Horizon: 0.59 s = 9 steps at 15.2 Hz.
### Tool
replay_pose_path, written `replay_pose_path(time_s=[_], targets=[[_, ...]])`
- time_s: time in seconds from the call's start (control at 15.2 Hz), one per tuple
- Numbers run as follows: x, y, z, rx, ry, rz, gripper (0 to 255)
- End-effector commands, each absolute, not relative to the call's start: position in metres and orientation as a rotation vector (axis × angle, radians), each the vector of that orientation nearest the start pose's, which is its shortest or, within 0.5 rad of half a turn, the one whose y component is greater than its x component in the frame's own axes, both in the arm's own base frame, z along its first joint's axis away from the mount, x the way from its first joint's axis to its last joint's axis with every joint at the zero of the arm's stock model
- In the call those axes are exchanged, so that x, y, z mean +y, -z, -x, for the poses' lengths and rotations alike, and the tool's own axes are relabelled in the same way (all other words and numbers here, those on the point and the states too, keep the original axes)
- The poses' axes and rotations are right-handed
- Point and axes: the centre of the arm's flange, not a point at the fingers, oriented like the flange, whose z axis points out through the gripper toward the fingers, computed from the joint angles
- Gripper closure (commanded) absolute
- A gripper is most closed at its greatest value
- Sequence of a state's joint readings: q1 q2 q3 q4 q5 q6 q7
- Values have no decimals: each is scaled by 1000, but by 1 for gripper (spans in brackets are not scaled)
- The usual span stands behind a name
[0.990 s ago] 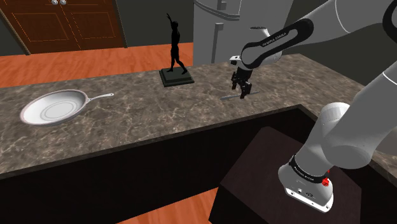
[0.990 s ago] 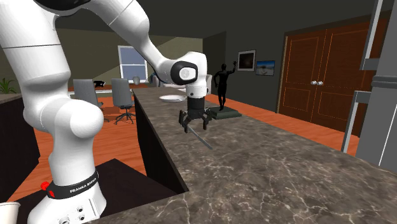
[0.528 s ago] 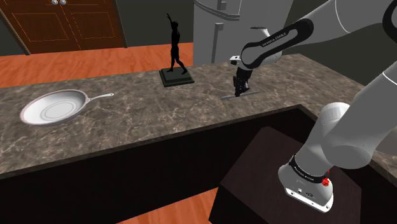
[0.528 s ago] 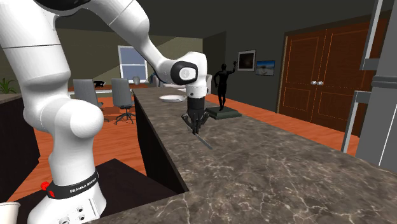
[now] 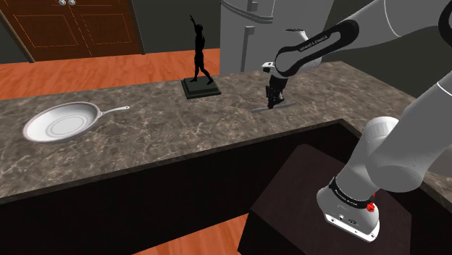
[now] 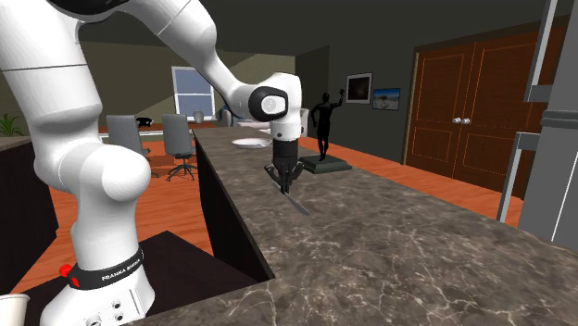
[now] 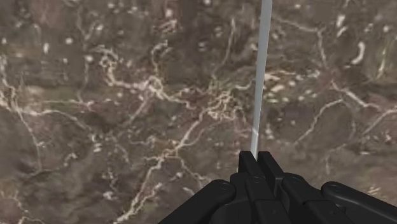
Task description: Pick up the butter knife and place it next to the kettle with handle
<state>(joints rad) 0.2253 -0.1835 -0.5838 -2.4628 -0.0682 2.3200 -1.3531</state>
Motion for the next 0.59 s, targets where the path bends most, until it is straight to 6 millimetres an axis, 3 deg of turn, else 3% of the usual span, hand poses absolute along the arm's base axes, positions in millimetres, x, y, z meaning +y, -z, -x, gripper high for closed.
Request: replay_pose_path(time_s=[0.0,0.53], targets=[[-161,-364,-433,-1559,73,2699,255],[-161,-406,-433,-1559,73,2699,255]])
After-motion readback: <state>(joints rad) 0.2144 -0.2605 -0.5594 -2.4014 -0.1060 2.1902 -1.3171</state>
